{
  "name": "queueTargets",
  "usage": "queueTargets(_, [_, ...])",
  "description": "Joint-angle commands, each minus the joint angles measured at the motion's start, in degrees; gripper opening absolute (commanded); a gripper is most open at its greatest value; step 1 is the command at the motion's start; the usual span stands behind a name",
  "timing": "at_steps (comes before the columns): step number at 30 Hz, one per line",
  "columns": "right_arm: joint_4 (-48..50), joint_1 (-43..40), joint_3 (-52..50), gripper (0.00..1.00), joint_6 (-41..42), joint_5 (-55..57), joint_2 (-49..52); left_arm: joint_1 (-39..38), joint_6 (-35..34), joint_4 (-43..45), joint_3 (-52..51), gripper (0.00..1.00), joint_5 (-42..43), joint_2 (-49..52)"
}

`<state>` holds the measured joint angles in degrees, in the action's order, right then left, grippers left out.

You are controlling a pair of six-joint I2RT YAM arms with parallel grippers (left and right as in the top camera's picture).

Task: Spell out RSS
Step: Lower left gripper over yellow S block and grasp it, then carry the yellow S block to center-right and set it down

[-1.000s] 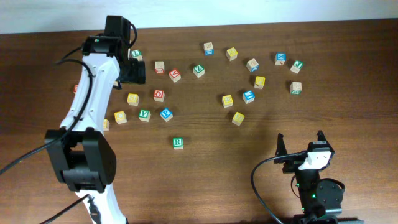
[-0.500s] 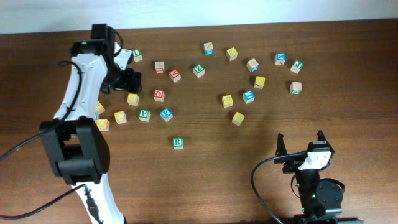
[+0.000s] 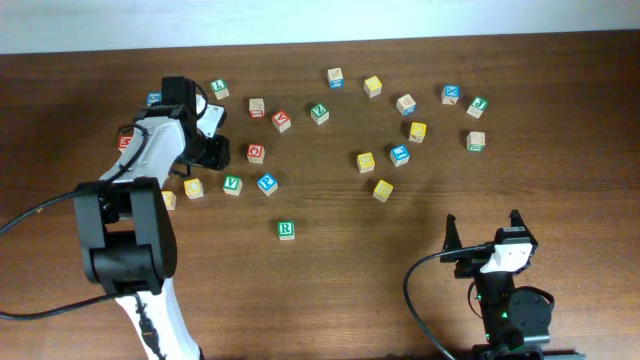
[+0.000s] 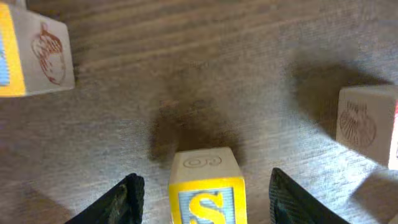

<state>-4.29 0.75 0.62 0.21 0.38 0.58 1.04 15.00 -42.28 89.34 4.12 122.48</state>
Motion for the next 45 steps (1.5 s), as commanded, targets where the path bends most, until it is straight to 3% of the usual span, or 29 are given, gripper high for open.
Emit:
queueTargets(1, [-0.39, -0.39, -0.31, 0.98, 0.24, 0.24, -0.37, -0.28, -1.46, 0.24, -0.5, 0.49, 0.42, 0.55])
queueTargets(4, [-0.42, -0.39, -0.31, 0.98, 0.24, 0.24, -0.37, -0.28, -1.49, -0.22, -0.5, 0.38, 0.42, 0.55])
queueTargets(9, [-0.42, -0.39, -0.31, 0.98, 0.24, 0.24, -0.37, -0.28, -1.49, -1.03, -0.5, 0.37, 0.44, 0.55])
queueTargets(15, [-0.42, -0.39, -0.31, 0.98, 0.24, 0.24, -0.37, -0.28, -1.49, -0.2, -0.48, 0.26, 0.57, 0.55])
queueTargets(18, [-0.42, -0.39, -0.31, 0.98, 0.22, 0.24, -0.37, -0.28, -5.49, -0.28, -0.2, 0.28, 0.66, 0.39])
queueTargets(22, [-0.42, -0.39, -0.31, 0.98, 0.22, 0.24, -0.37, -0.28, -10.62, -2.84, 1.49, 0.21, 1.42, -3.69])
queueTargets(28, [-0.42, -0.39, -0.31, 0.98, 0.24, 0.24, -0.37, -0.24, -17.46, -8.74, 1.57, 0.24, 14.47, -20.22])
queueTargets(30, [-0.42, -0.39, -0.31, 0.98, 0.24, 0.24, -0.37, -0.59, -22.12, -14.75, 1.57, 0.26, 23.34, -24.17])
queueTargets(33, [-0.42, -0.39, -0.31, 0.98, 0.24, 0.24, -0.37, -7.15, -22.16, -23.19, 0.96, 0.25, 27.61, -24.24])
queueTargets(35, [-0.42, -0.39, -0.31, 0.98, 0.24, 0.24, -0.37, -13.55, -22.56, -23.37, -2.01, 0.2, 27.54, -24.24])
queueTargets(40, [-0.42, -0.39, -0.31, 0.98, 0.24, 0.24, -0.37, -30.71, -43.19, -12.57, -16.17, 0.22, 10.23, -24.2])
queueTargets(42, [-0.42, -0.39, -0.31, 0.98, 0.22, 0.26, -0.37, -35.76, -48.85, -6.8, -20.15, 0.22, 4.46, -24.02])
queueTargets(45, [-0.42, -0.39, -0.31, 0.98, 0.22, 0.24, -0.37, -41.31, -56.92, -2.47, -22.67, 0.23, -10.8, -24.02])
